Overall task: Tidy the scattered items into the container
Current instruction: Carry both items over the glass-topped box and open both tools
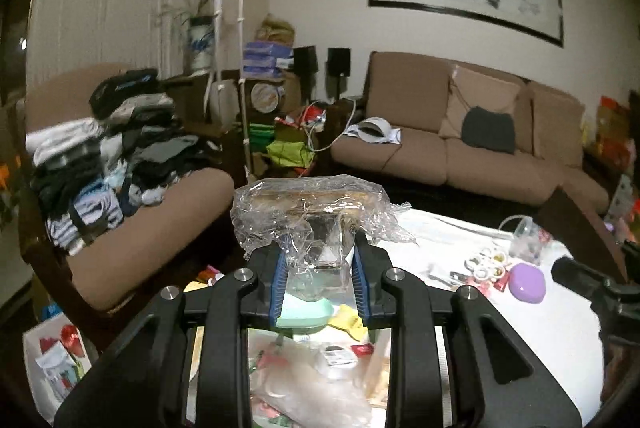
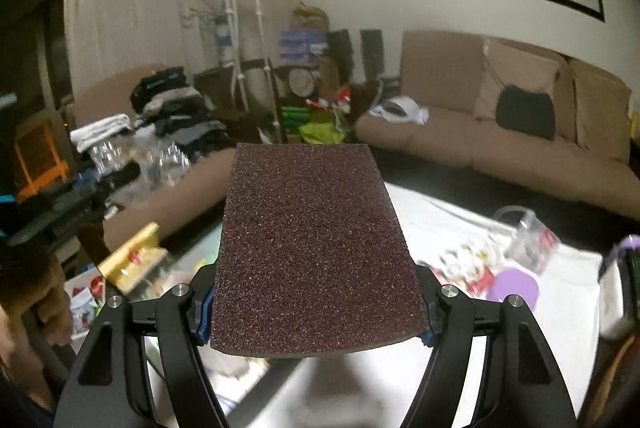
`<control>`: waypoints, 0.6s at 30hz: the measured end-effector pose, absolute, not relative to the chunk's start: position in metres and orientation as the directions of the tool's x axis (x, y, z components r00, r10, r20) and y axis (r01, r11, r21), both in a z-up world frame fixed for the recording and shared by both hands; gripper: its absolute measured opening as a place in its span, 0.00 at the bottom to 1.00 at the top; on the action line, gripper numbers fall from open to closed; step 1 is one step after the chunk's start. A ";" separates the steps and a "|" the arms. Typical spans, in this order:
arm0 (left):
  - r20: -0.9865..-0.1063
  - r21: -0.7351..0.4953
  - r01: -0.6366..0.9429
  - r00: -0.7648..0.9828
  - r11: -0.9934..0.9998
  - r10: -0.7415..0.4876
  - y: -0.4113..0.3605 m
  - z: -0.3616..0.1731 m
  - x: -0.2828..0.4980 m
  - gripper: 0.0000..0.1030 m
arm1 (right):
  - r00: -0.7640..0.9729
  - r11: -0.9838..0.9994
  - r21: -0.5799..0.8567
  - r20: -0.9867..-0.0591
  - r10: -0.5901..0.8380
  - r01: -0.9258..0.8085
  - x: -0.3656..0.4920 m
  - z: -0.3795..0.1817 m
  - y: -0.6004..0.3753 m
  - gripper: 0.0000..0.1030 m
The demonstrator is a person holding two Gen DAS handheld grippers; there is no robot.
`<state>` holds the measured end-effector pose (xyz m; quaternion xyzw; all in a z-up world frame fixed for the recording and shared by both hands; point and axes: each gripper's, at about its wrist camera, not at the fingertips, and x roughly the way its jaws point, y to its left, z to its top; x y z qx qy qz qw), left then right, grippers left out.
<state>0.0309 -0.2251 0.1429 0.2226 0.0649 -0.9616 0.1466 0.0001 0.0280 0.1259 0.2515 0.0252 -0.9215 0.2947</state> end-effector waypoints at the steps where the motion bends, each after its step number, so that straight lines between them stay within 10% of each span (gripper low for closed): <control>1: -0.446 -0.088 0.312 -0.861 -0.946 -0.243 -0.235 0.139 0.034 0.25 | -0.699 -0.821 0.104 -0.472 -0.538 0.562 -0.002 0.127 0.020 0.72; 12: -0.543 -0.335 0.111 -0.834 -0.935 0.096 -0.307 0.077 0.029 0.25 | -0.573 -0.741 0.253 -0.498 -0.651 0.622 -0.023 0.089 -0.049 0.72; 18: -0.731 -0.127 0.292 -0.673 -0.948 -0.110 -0.318 0.035 0.009 0.25 | -0.457 -0.728 0.282 -0.624 -0.634 0.625 -0.033 0.042 -0.093 0.72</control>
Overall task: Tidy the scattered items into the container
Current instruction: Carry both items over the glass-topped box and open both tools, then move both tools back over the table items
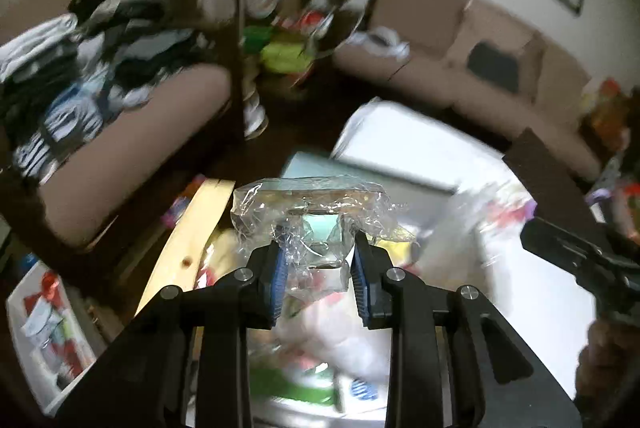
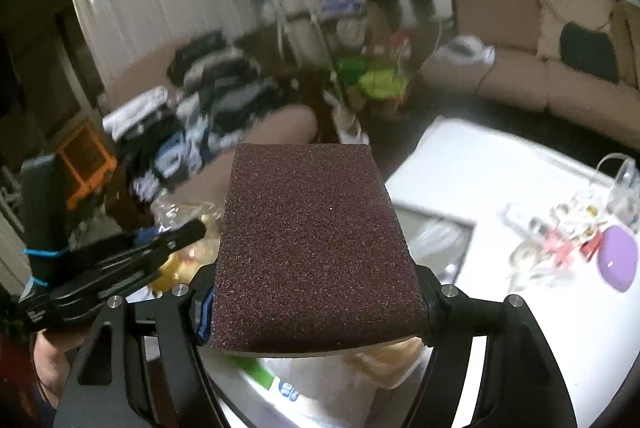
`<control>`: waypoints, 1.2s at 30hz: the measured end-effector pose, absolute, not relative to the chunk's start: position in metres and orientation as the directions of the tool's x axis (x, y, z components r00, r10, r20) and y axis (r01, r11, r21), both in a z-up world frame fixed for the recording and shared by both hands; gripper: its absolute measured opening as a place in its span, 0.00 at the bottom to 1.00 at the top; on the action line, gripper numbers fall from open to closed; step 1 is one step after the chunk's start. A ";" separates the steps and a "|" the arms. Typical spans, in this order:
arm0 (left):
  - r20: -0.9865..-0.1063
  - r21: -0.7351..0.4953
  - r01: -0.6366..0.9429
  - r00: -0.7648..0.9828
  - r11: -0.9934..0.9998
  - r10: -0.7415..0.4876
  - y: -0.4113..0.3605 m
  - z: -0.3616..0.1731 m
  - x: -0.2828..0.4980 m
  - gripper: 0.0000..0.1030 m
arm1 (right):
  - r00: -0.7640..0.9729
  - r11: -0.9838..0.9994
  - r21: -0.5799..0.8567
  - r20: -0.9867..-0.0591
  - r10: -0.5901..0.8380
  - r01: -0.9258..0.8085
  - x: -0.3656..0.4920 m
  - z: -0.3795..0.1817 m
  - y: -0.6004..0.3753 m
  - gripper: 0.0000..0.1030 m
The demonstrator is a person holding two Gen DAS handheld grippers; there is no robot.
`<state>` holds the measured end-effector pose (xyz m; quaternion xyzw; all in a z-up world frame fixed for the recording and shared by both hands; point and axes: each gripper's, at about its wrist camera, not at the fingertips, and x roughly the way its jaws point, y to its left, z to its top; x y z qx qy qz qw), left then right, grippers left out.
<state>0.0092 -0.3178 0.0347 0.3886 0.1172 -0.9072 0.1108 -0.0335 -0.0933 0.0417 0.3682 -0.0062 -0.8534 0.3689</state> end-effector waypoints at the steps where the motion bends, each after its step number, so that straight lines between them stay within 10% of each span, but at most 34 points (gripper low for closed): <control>1: -0.747 -0.130 0.301 -0.656 -0.945 -0.106 -0.320 0.028 0.008 0.25 | -0.449 -0.728 0.276 -0.636 -0.628 0.627 -0.032 0.036 -0.097 0.72; 11: -0.790 -0.031 0.310 -0.590 -0.950 -0.167 -0.299 0.020 -0.003 0.31 | -0.368 -0.753 0.185 -0.783 -0.501 0.632 -0.035 -0.022 -0.146 0.73; 15: -0.792 -0.005 0.316 -0.580 -0.949 -0.189 -0.295 0.023 -0.006 0.48 | -0.320 -0.740 0.157 -0.829 -0.459 0.654 -0.030 -0.044 -0.155 0.77; 19: -0.754 0.027 0.299 -0.621 -0.954 -0.216 -0.283 0.036 -0.007 0.76 | -0.276 -0.675 0.155 -0.830 -0.485 0.722 -0.015 -0.048 -0.160 0.86; 36: -0.656 -0.044 0.280 -0.732 -0.959 -0.184 -0.255 0.076 -0.009 0.95 | -0.292 -0.657 0.410 -0.660 -0.692 0.632 -0.029 0.004 -0.059 0.93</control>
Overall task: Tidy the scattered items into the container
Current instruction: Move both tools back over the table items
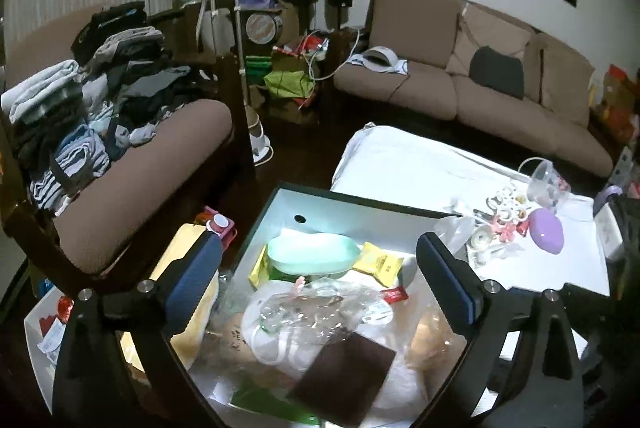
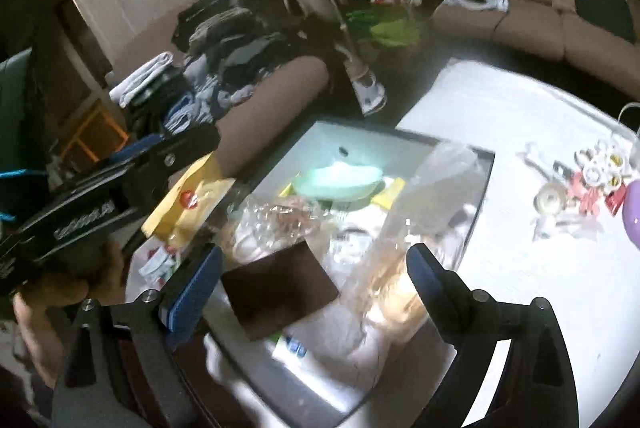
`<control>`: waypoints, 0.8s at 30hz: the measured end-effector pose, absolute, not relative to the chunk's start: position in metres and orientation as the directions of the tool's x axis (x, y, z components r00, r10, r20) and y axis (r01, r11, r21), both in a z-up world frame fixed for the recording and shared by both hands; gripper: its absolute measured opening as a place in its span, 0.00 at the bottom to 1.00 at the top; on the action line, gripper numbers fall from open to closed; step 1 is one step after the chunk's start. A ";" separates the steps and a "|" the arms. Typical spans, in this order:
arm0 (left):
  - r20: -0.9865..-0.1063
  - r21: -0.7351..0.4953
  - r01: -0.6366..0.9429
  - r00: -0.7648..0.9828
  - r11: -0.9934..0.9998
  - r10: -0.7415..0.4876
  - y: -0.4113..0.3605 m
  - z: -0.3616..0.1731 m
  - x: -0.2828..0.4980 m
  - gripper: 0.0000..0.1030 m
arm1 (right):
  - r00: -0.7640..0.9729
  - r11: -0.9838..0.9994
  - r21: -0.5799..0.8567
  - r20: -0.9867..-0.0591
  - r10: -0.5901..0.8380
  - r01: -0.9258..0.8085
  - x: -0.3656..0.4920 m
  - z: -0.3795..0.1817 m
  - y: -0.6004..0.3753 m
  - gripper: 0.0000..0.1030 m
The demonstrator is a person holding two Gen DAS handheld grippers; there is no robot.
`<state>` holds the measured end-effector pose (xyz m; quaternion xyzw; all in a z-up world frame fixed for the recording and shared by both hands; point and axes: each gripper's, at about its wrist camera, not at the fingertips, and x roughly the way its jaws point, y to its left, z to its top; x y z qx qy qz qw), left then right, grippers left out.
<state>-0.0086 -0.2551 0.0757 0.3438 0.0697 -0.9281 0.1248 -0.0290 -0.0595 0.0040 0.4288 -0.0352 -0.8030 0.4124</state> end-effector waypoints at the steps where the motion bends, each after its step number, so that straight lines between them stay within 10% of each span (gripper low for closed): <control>1: -0.653 -0.054 0.271 -0.738 -0.961 -0.172 -0.251 0.077 -0.009 0.95 | -0.297 -0.647 0.421 -0.639 -0.709 0.636 -0.027 0.007 -0.052 0.93; 13: -0.487 -0.303 -0.038 -0.852 -0.952 0.189 -0.150 0.086 -0.025 1.00 | -0.624 -0.880 0.156 -0.651 -0.433 0.448 -0.034 -0.004 0.162 0.92; 24: -0.780 -0.199 -0.111 -0.583 -0.974 0.226 0.011 -0.060 -0.140 1.00 | -0.559 -0.958 0.287 -0.793 -0.244 0.010 -0.047 -0.090 0.347 0.92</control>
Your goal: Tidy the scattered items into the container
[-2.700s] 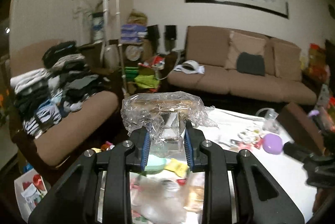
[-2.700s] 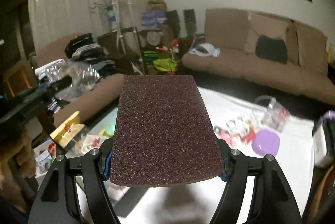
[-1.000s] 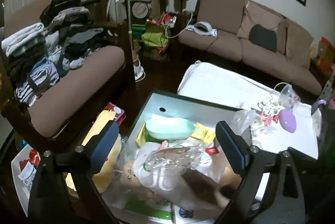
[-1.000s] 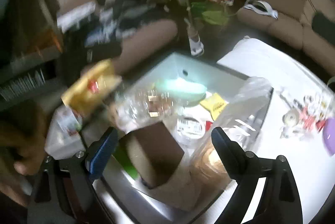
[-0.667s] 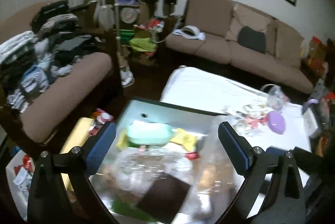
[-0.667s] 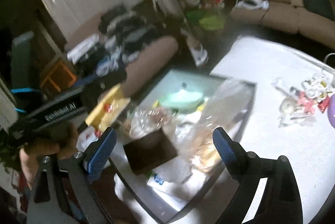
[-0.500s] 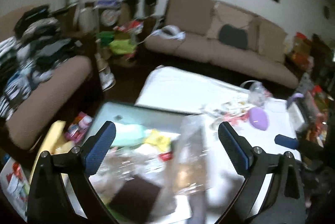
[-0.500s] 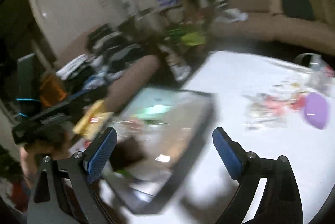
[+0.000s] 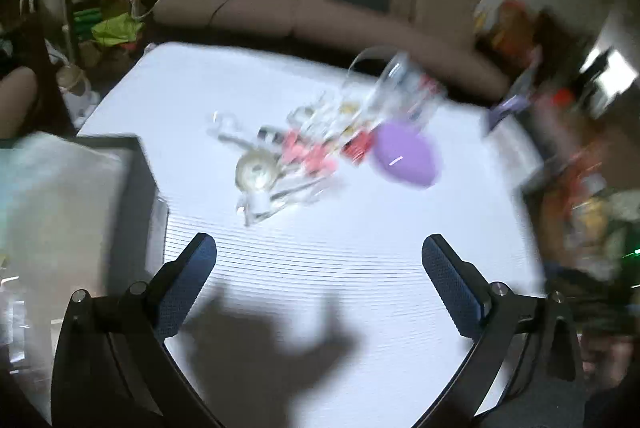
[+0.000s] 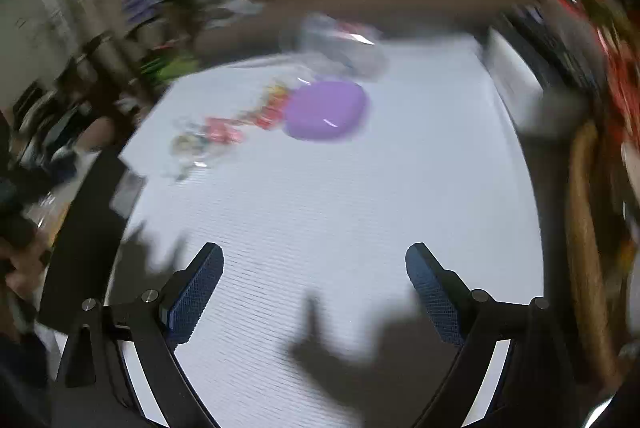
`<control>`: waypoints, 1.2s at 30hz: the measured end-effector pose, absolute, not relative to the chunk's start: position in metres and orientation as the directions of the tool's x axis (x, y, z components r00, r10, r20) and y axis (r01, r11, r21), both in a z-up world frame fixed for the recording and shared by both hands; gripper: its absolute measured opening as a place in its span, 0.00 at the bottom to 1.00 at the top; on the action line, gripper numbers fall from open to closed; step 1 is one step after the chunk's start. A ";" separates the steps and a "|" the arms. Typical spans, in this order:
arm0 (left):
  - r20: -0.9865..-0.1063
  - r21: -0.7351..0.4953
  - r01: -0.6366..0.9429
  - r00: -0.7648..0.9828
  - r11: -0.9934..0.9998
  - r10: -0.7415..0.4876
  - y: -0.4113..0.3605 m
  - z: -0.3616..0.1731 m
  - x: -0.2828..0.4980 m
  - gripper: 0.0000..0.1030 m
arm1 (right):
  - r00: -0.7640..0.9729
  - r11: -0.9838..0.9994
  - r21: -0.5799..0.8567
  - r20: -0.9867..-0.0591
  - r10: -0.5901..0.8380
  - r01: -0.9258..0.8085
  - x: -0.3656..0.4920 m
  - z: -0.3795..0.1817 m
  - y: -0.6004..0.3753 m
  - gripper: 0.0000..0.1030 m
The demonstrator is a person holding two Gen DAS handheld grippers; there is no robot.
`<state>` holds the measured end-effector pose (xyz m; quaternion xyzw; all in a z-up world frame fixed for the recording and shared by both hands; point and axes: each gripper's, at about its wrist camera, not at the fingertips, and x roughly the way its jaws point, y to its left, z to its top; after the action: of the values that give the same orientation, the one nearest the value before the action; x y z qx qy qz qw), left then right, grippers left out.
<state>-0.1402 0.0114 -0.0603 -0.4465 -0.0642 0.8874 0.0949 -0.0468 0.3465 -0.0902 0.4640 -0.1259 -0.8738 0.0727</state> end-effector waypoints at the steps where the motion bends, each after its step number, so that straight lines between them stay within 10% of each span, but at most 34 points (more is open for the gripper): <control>1: -0.798 -0.151 -0.087 -0.578 -0.985 0.173 0.022 -0.076 -0.152 1.00 | -0.541 -0.950 0.311 -0.802 -0.254 -0.015 -0.050 -0.094 0.353 0.92; 10: -0.760 -0.048 0.017 -0.650 -0.999 0.025 0.027 -0.157 -0.217 0.97 | -0.544 -0.969 0.236 -0.804 -0.239 0.077 -0.040 -0.081 0.360 0.92; 13: -0.763 -0.151 -0.033 -0.631 -0.988 0.138 0.023 -0.170 -0.225 0.79 | -0.539 -0.979 0.187 -0.817 -0.204 0.086 -0.037 -0.084 0.361 0.92; 17: -0.715 -0.357 -0.043 -0.630 -0.933 0.303 0.011 -0.174 -0.219 0.25 | -0.531 -0.980 0.184 -0.824 -0.198 0.079 -0.039 -0.091 0.368 0.92; 25: -0.720 -0.293 -0.115 -0.627 -0.949 0.298 0.032 -0.141 -0.177 0.21 | -0.527 -0.959 0.273 -0.805 -0.273 0.078 -0.037 -0.086 0.368 0.92; 36: -0.672 0.011 0.017 -0.741 -1.000 -0.020 0.023 -0.036 -0.059 0.21 | -0.541 -0.943 0.254 -0.773 -0.331 0.213 -0.037 -0.086 0.340 0.92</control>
<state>-0.0587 0.0235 -0.0360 -0.3600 0.0023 0.9329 -0.0099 -0.0366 0.3398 -0.0857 0.4531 -0.0649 -0.8754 0.1553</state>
